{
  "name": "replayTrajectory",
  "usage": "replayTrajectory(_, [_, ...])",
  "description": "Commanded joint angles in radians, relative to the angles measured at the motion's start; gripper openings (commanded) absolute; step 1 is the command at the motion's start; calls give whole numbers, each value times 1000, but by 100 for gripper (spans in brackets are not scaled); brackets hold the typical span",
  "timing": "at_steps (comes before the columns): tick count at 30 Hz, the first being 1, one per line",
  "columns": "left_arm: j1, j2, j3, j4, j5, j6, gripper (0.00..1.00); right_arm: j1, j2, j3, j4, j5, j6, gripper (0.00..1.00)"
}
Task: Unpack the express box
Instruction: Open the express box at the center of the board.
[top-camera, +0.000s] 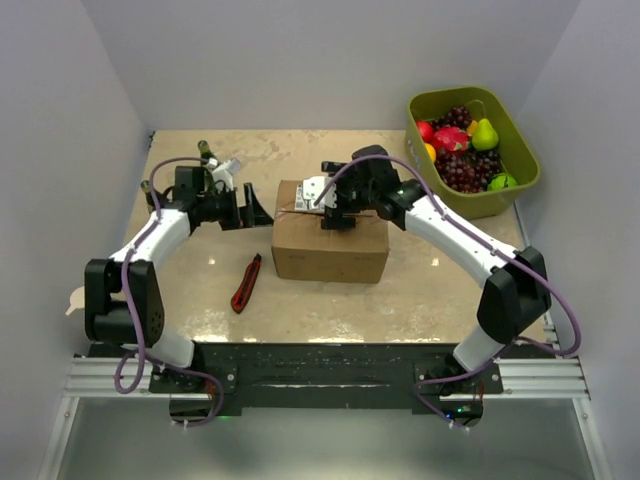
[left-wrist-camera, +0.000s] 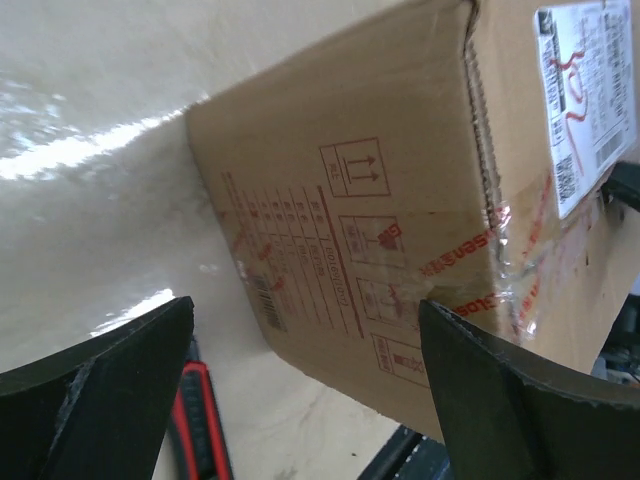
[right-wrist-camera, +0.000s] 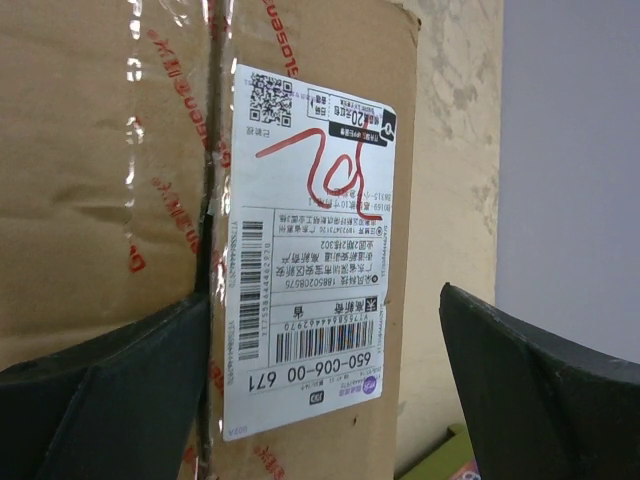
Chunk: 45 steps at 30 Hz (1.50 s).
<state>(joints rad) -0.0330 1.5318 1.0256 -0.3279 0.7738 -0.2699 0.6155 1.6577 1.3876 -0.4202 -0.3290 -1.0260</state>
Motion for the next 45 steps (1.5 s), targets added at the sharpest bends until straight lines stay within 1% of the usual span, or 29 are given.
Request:
replayTrajectory(1, [-82,25,4,111,143,-66,100,32,171,-130,-293,70,18,99])
replayTrajectory(3, [-97,56,19,106,162,-66,100,41,157,-159,-179,117,79,99])
replayTrajectory(5, [-94,73,24,84,162,-72,100,43,122,-214,-112,125,90,99])
replayTrajectory(8, [-41,70,36,14,121,-71,100,49,99,-225,-88,117,113,99])
replayTrajectory(10, [25,57,53,-40,105,-51,100,50,74,-194,-85,101,136,91])
replayTrajectory(11, [33,48,62,-54,107,-19,100,50,68,-184,-92,84,141,88])
replayTrajectory(12, [66,44,86,-60,172,0,100,50,65,-170,-101,73,145,85])
replayTrajectory(13, [80,38,94,-44,221,15,100,49,68,-135,-117,61,149,79])
replayTrajectory(14, [79,22,99,-19,266,12,100,49,83,-112,-164,32,150,76])
replayTrajectory(15, [77,11,88,24,366,-18,100,49,97,-92,-193,10,153,74])
replayTrajectory(16, [71,4,76,140,404,-63,100,47,108,-50,-222,-11,152,64])
replayTrajectory(17, [67,-7,65,200,433,-150,100,47,140,-30,-285,-34,149,58])
replayTrajectory(18, [56,-7,48,246,455,-181,100,47,154,-7,-322,-91,118,50])
replayTrajectory(20, [21,14,51,263,452,-190,100,47,177,34,-367,-116,113,34])
replayTrajectory(23, [-44,66,79,188,438,-146,100,49,194,59,-397,-150,121,30])
replayTrajectory(24, [-73,77,93,170,414,-125,100,46,221,76,-423,-174,121,29])
replayTrajectory(25, [-83,86,102,105,391,-95,100,44,241,132,-461,-186,119,29])
replayTrajectory(26, [-94,91,105,93,359,-72,100,44,260,163,-538,-196,110,27])
replayTrajectory(27, [-106,96,105,80,291,-63,100,40,273,184,-552,-202,125,24])
replayTrajectory(29, [-111,122,106,17,218,-39,100,40,280,211,-562,-214,129,22])
replayTrajectory(30, [-110,128,103,-5,141,-26,100,38,277,211,-555,-214,145,20])
replayTrajectory(33, [-111,143,94,-81,20,46,99,14,274,238,-546,-245,197,16])
replayTrajectory(34, [-111,148,91,-109,0,55,99,4,277,261,-546,-255,210,10])
replayTrajectory(38, [-117,171,51,-149,-91,109,99,-34,290,324,-555,-303,254,6])
replayTrajectory(40, [-120,175,42,-169,-146,132,99,-55,315,410,-606,-330,273,6])
replayTrajectory(41, [-120,174,36,-172,-175,142,99,-81,359,448,-636,-375,277,6])
replayTrajectory(42, [-122,177,34,-186,-188,153,99,-97,384,541,-667,-396,279,6])
replayTrajectory(44, [-122,180,31,-191,-215,179,99,-146,465,635,-738,-451,305,6])
replayTrajectory(45, [-122,183,33,-194,-222,188,99,-161,497,728,-761,-503,311,6])
